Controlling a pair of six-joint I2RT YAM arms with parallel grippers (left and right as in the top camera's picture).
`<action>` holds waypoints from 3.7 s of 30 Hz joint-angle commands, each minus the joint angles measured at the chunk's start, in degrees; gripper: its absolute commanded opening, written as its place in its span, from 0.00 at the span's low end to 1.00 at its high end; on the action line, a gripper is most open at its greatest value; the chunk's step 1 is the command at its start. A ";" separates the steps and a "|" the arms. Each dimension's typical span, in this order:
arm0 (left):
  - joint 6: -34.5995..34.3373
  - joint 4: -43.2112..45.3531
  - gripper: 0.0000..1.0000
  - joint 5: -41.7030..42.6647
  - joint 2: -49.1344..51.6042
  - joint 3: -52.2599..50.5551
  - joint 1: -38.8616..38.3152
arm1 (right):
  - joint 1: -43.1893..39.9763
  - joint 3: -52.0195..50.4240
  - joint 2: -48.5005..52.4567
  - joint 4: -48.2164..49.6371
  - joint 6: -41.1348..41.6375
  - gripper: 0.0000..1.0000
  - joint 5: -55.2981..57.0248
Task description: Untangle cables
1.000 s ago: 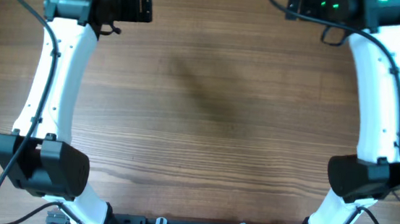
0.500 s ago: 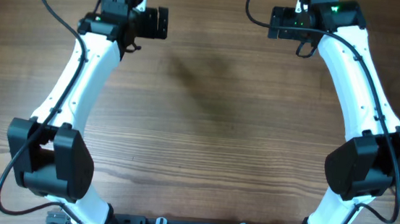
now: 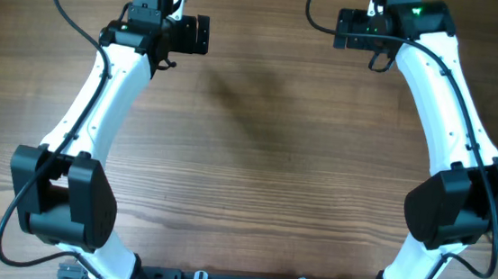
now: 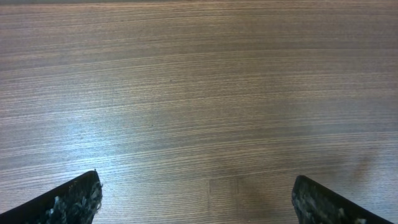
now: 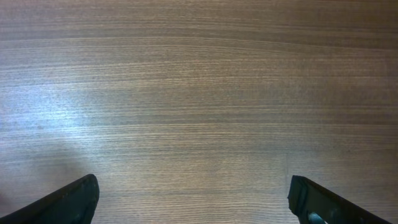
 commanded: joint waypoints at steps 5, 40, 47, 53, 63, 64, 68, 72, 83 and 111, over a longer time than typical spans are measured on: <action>-0.13 0.17 1.00 -0.76 0.24 -0.42 -0.02 | 0.09 -0.42 0.22 -0.24 -0.39 1.00 0.79; -3.34 0.22 1.00 -7.21 -1.27 -0.59 -2.27 | 0.09 -0.42 0.24 -0.09 -0.39 1.00 0.79; -5.53 14.51 1.00 -7.39 -10.82 -14.47 -4.00 | -0.09 -0.42 0.24 -0.09 -0.39 1.00 0.79; -5.46 27.89 1.00 -0.85 -23.85 -33.92 -1.42 | -0.02 -0.42 0.24 -0.09 -0.39 1.00 0.79; -5.46 27.85 1.00 4.24 -41.24 -50.69 5.33 | -0.09 -0.42 0.24 -0.07 -0.42 1.00 0.79; -5.46 28.02 1.00 4.24 -42.86 -52.24 5.49 | -0.09 -0.42 0.24 -0.09 -0.42 1.00 0.79; -5.46 29.62 1.00 4.13 -52.33 -60.74 5.53 | -0.09 -0.42 0.24 -0.07 -0.42 1.00 0.79; -5.46 29.55 1.00 4.02 -63.95 -68.70 5.53 | -0.09 -0.42 0.24 -0.07 -0.42 1.00 0.79; -8.07 25.09 1.00 4.26 -84.91 -78.97 6.01 | -0.09 -0.42 0.24 -0.07 -0.42 1.00 0.79; -10.86 30.08 1.00 6.86 -103.43 -86.36 8.59 | -0.07 -0.42 0.24 -0.07 -0.42 1.00 0.79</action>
